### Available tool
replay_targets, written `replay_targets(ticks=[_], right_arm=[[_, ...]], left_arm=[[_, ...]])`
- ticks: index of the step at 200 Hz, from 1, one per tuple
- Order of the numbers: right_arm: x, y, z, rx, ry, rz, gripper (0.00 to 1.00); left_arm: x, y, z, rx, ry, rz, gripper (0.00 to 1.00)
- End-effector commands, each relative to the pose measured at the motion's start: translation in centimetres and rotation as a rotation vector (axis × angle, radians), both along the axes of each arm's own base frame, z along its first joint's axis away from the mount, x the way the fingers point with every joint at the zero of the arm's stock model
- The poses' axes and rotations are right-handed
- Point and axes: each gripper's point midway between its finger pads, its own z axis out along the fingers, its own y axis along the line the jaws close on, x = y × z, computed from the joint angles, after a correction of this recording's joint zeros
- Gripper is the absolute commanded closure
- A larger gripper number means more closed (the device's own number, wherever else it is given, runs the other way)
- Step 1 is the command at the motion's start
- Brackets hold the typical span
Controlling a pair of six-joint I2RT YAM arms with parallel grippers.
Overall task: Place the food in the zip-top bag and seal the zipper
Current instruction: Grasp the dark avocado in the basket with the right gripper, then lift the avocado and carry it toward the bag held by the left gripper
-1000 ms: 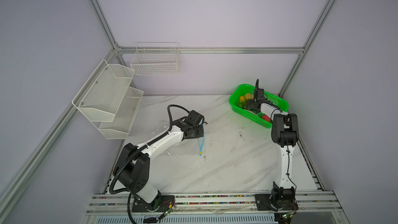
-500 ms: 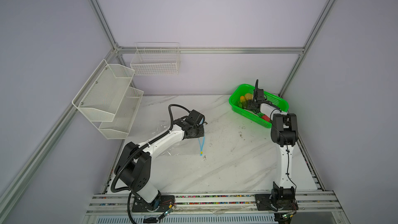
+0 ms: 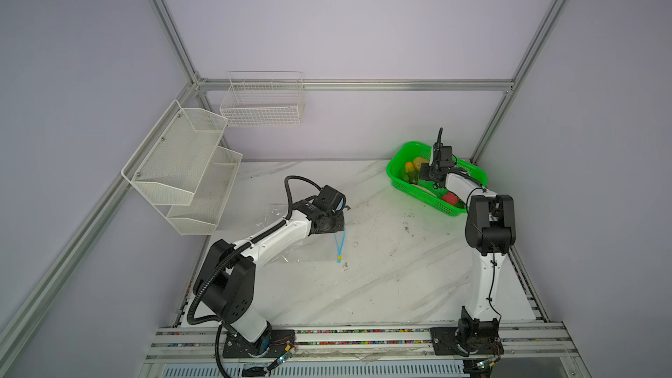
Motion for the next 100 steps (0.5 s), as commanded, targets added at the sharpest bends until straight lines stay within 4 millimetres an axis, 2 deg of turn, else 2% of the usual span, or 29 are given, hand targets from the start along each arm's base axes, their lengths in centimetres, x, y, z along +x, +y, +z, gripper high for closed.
replay_targets(ticks=[1,43,61,90,100], right_arm=[[-0.8,0.3,2.5,0.035,-0.040,0.014,0.54],[-1.9,0.9,3.8,0.077,-0.057,0.031,0.55],[-2.6,2.0,5.3,0.135,-0.075,0.065,0.55],[-5.3,4.3,8.3,0.259,-0.127,0.144,0.57],[-6.5,4.9,8.4,0.296,-0.128,0.154,0.57]], left_arm=[[1.5,-1.1,4.0,-0.060,-0.097,0.001,1.00],[1.6,-0.9,4.5,-0.062,-0.114,0.007,1.00],[1.6,-1.1,4.7,-0.068,-0.115,0.006,1.00],[1.7,-1.4,4.7,-0.090,-0.115,0.006,1.00],[1.8,-1.6,4.8,-0.095,-0.117,0.002,1.00]])
